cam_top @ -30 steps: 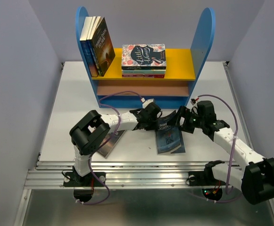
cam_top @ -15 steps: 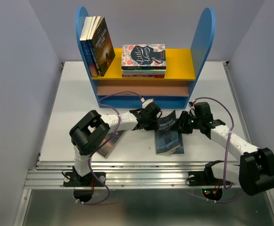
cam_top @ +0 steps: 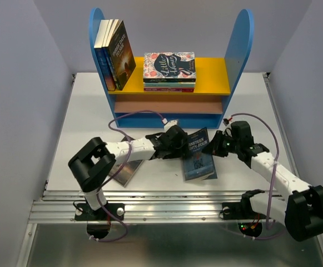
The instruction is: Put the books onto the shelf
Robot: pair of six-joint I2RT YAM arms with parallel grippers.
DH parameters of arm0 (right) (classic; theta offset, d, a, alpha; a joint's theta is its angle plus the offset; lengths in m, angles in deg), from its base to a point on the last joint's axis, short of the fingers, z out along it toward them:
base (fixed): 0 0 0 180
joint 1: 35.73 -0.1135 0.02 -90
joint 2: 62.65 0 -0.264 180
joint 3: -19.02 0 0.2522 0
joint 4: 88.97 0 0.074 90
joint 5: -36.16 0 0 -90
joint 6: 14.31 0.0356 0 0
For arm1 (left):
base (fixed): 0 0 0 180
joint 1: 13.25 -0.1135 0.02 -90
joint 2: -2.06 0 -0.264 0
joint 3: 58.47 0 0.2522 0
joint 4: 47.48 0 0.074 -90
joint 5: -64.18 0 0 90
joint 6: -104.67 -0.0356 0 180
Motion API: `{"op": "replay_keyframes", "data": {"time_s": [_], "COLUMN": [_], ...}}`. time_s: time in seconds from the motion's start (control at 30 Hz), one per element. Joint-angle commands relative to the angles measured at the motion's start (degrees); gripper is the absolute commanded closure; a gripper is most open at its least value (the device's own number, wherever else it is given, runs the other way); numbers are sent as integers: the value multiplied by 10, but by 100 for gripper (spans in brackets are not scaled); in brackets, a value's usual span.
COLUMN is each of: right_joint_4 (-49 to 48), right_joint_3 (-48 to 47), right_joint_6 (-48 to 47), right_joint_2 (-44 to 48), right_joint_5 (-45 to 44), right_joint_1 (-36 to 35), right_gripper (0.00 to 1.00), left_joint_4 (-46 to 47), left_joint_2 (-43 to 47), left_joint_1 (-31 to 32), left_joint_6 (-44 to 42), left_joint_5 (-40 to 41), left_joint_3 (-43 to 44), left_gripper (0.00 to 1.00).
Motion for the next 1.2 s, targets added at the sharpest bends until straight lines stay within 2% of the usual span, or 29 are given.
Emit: {"op": "replay_keyframes", "data": {"time_s": [0.0, 0.13, 0.23, 0.37, 0.47, 0.57, 0.67, 0.7, 0.8, 1.0, 1.1, 1.17], "right_joint_4": [-53, -55, -45, -29, -30, -55, -86, -97, -135, -135, -167, -190], "right_joint_3": [-14, -24, -45, -82, -92, -95, -88, -84, -73, -79, -74, -62], "right_joint_6": [-16, -26, -37, -43, -38, -28, -16, -9, 17, 29, 41, 56], "right_joint_2": [68, 122, 158, 180, 185, 196, 206, 209, 219, 219, 213, 211], "right_joint_5": [25, 24, 27, 71, 123, 185, 213, 225, 234, 250, 256, 259], "right_joint_1": [-3, -3, -3, -3, -3, -3, -3, -3, -3, -3, -3, -3], "right_gripper": [99, 99, 99, 99, 99, 99, 99, 99, 99, 99, 99, 99], "left_joint_4": [3, 26, 104, 239, 282, 292, 347, 392, 475, 540, 582, 585], "left_joint_2": [102, 197, 294, 417, 474, 487, 479, 473, 458, 431, 426, 425], "left_joint_1": [2, 2, -13, -71, -106, -111, -111, -111, -111, -111, -111, -110], "left_joint_6": [-1, -10, -21, -13, -10, -18, -9, -3, 18, 40, 47, 46], "left_joint_5": [18, 31, 9, -108, -161, -174, -205, -222, -245, -267, -282, -282], "left_joint_3": [-29, -72, -149, -280, -324, -333, -347, -360, -385, -407, -413, -412], "left_gripper": [2, 1, 1, 1, 1, 1, 1, 1, 1, 1, 1, 8]}}
